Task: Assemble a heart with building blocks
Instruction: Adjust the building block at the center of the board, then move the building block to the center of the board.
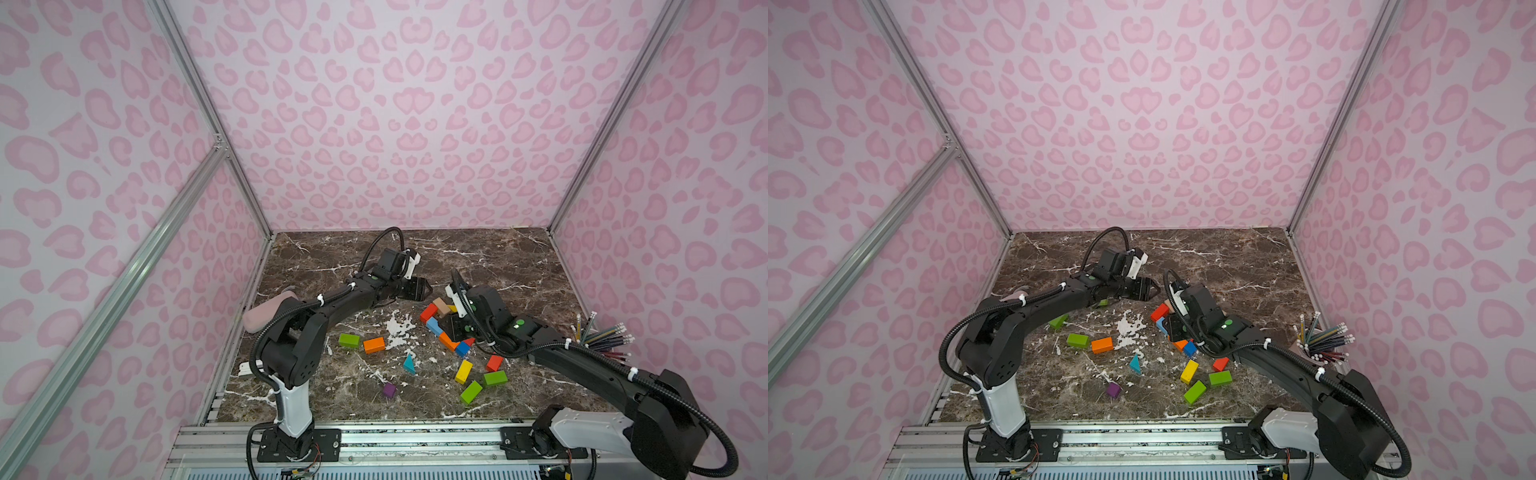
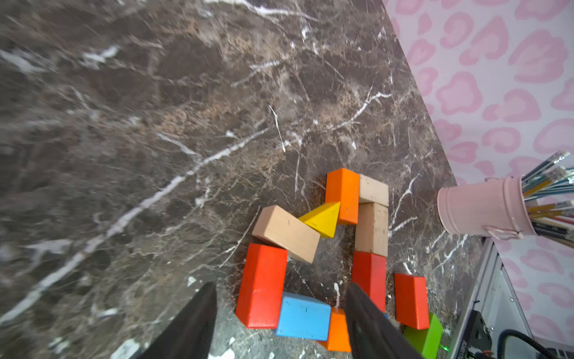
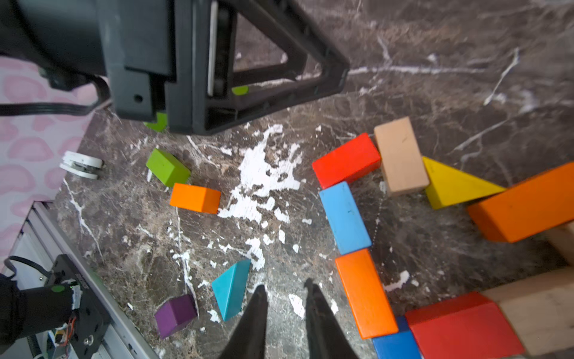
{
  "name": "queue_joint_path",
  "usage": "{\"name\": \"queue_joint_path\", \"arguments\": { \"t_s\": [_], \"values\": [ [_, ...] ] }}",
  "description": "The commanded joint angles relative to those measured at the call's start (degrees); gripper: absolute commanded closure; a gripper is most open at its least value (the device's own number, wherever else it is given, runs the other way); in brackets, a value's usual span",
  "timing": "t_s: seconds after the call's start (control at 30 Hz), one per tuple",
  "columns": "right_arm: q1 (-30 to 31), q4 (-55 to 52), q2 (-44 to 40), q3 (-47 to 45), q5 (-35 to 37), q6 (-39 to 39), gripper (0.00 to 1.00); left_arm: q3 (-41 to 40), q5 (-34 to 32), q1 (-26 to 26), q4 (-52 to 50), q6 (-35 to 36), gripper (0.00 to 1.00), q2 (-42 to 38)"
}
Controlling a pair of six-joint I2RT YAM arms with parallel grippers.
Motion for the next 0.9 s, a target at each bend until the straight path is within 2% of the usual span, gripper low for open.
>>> {"name": "queue_joint_path", "arguments": {
  "t_s": [0.0,0.33,0.47,0.67,0.87],
  "values": [
    [-1.13,-1.95,-2.14,1.43,-0.33,-2.1,0.73,1.86,-4.5,0.57,-3.01,2.32,0.31,-2.65],
    [-2.24,-1.65,-7.67,-0.82,-0.82,-5.1,0.66,-4.16,-14.99,3.65,-11.26,3.78,0.28,-12.05],
    [-2.11,0.79,-7.65,-2.11,-3.72,-5.74,0.64,-6.92,-14.97,5.87,-12.73,4.83,0.27,-16.73],
    [0.1,2.14,-5.73,-1.66,-3.32,-5.55,0.62,-8.98,-17.27,6.65,-17.42,7.05,0.27,-22.14],
    [4.68,3.24,-3.42,-1.1,-0.74,-5.74,0.6,-15.69,-16.51,6.74,-17.63,3.67,0.27,-26.68]
  ]
}}
